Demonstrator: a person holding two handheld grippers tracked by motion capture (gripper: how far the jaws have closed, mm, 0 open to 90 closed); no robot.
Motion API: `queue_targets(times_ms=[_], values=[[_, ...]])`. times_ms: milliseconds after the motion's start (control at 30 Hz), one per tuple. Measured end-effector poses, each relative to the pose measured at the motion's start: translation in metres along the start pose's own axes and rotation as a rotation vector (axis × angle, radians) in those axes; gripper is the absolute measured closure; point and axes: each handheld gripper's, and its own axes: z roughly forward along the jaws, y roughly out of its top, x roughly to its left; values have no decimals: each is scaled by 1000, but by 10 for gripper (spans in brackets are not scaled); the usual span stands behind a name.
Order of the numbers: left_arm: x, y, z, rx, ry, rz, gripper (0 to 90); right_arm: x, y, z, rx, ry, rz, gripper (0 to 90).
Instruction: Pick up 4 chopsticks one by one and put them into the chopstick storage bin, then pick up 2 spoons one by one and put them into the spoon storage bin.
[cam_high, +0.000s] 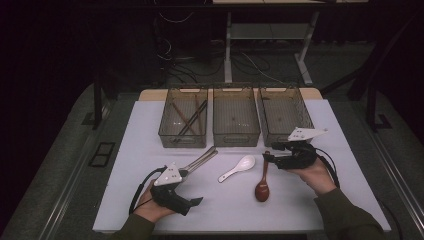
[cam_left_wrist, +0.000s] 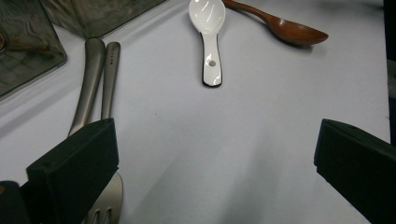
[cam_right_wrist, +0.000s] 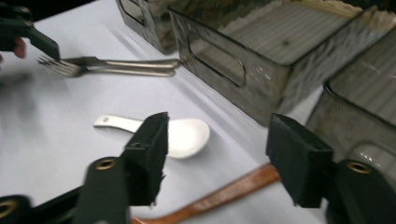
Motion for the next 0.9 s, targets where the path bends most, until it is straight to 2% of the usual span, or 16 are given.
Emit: queue_targets(times_ms=[167, 333, 500, 733, 900], values=[[-2, 2, 1, 4, 0, 13, 0, -2, -5, 5, 40, -32, 0, 591], [-2, 3, 2, 7, -1, 19, 0, -4, -9, 13, 88, -51, -24, 741], [-3, 3, 3, 6, -3, 23, 0, -7, -11, 24, 128, -42, -29, 868], [-2, 3, 3, 7, -6, 25, 0, -9, -15, 44, 184, -24, -38, 894], [-3, 3, 3, 8, -4, 25, 0, -6, -17, 51, 211, -27, -64, 894]])
